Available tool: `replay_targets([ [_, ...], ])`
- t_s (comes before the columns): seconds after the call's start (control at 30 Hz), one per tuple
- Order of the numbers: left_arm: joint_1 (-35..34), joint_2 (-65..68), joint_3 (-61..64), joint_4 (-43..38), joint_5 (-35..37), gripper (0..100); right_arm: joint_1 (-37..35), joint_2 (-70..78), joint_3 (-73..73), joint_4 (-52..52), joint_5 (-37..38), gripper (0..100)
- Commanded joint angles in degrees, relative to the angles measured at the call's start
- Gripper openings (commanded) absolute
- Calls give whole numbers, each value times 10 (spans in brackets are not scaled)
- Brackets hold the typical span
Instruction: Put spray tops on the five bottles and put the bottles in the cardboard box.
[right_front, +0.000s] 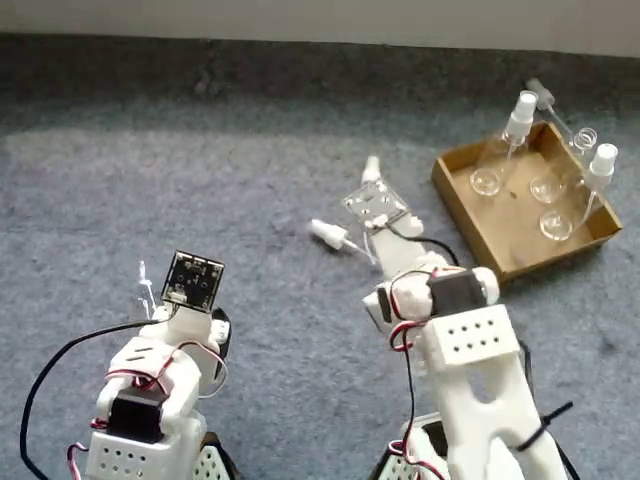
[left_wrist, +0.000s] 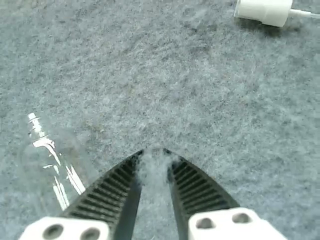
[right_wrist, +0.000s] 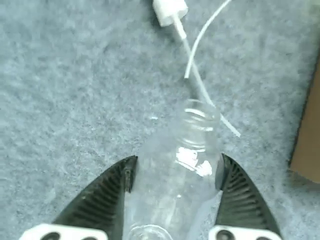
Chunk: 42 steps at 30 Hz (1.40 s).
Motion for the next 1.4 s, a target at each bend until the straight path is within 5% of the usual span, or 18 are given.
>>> replay_targets([
  [0.0,13,3,-77,-8,0,5,18,-85,-11,4,-51,142],
  [0.33,15,18,-178,28,-1,5,18,-201,67,-7,-65,142],
  [0.67,79,299,-340,25,0,5,20,-240,120,-112,-124,142],
  [0.97,147,396,-415,24,1,8,21,-240,184,-184,-127,142],
  [1.37,160,648,-532,-7,62,8,22,-240,207,-211,-182,142],
])
